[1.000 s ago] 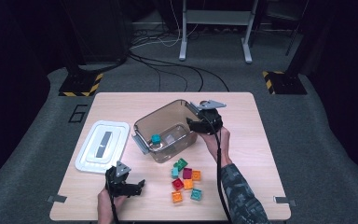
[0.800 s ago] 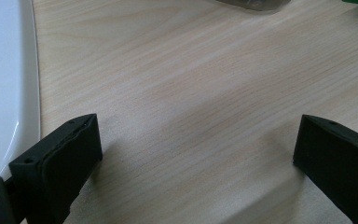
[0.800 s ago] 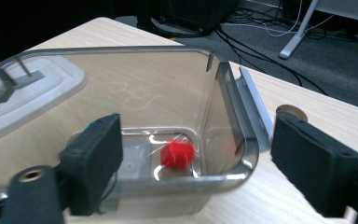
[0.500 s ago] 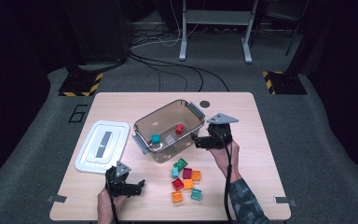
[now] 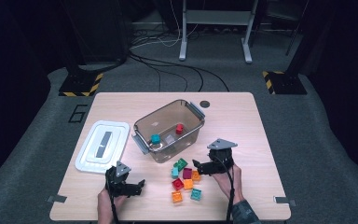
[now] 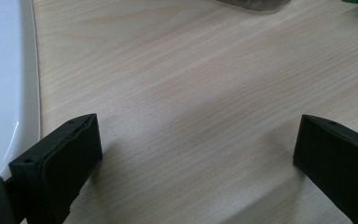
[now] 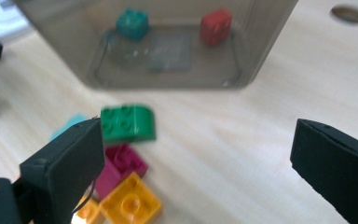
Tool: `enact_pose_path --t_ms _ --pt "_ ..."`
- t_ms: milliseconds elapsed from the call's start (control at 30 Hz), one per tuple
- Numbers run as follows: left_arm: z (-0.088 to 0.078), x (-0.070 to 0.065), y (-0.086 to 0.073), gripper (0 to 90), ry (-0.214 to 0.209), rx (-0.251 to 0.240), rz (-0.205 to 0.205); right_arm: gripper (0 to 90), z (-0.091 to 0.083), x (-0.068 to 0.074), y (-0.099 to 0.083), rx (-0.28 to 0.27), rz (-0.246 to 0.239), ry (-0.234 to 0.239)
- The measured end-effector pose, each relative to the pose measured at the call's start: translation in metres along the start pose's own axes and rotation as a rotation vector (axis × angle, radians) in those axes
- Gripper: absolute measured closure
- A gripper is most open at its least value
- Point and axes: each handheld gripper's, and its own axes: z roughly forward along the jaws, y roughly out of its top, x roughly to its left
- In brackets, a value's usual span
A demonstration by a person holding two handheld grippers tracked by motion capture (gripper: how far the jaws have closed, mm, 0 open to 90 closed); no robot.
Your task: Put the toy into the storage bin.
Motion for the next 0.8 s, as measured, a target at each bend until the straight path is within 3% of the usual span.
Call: enact_pose_path --t_ms 267,500,700,800 --pt "0.0 0.0 0.0 0.6 0.001 0.0 0.0 2.0 0.013 0.012 -0.027 0.074 0.004 0.017" --pt "0.0 0.0 0.0 0.6 0.0 0.0 0.0 2.4 0.025 0.019 -0.035 0.105 0.013 0.023" --pt "0.0 0.0 0.0 0.6 0.002 0.0 0.0 4.6 0.032 0.019 -0.039 0.128 0.018 -0.014" --pt "0.0 0.0 0.0 0.6 0.001 0.0 0.001 6.6 0.029 0.014 -0.042 0.132 0.052 -0.032"
